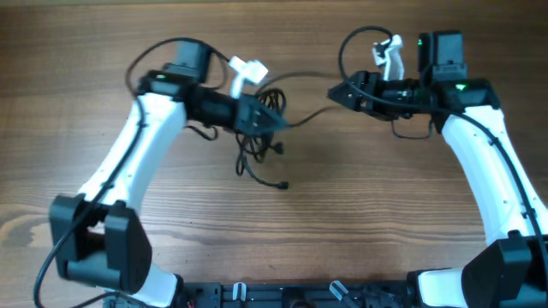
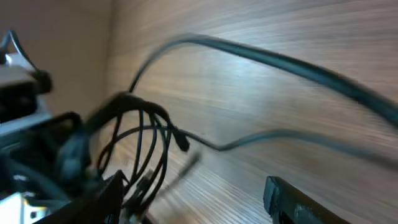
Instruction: Untangle cables
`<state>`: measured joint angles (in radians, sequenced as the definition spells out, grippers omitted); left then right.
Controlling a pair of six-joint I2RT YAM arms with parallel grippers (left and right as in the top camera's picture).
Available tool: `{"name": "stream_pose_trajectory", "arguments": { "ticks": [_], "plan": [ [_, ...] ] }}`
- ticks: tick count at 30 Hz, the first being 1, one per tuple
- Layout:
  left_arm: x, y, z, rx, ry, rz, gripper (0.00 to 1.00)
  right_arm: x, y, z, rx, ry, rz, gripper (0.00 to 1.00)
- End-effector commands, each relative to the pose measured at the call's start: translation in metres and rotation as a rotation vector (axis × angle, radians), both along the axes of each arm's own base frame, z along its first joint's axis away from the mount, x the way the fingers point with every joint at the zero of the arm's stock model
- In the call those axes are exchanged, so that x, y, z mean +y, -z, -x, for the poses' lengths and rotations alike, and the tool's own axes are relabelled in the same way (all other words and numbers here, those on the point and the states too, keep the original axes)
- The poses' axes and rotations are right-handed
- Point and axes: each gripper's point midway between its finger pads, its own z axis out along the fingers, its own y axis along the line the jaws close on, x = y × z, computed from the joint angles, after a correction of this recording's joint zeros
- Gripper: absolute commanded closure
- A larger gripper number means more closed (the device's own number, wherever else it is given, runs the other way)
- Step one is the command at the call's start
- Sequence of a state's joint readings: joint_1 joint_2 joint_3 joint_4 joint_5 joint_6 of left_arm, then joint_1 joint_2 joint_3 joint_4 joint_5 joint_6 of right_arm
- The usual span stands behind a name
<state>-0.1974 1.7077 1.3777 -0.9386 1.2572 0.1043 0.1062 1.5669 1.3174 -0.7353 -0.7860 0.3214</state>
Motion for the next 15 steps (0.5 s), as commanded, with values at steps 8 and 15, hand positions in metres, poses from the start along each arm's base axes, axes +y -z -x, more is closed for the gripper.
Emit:
{"name": "stream_pose_trajectory", "arguments": {
  "ticks": [8, 15],
  "plan": [
    [0.009, -0.059, 0.007, 0.160, 0.031, 0.287, 0.96, 0.048, -0.013, -0.011, -0.005, 0.063, -0.027, 0.29],
    [0.010, -0.066, 0.010, 0.181, 0.028, 0.284, 0.96, 0.050, 0.047, -0.030, 0.154, 0.203, 0.069, 0.43]
  ]
}}
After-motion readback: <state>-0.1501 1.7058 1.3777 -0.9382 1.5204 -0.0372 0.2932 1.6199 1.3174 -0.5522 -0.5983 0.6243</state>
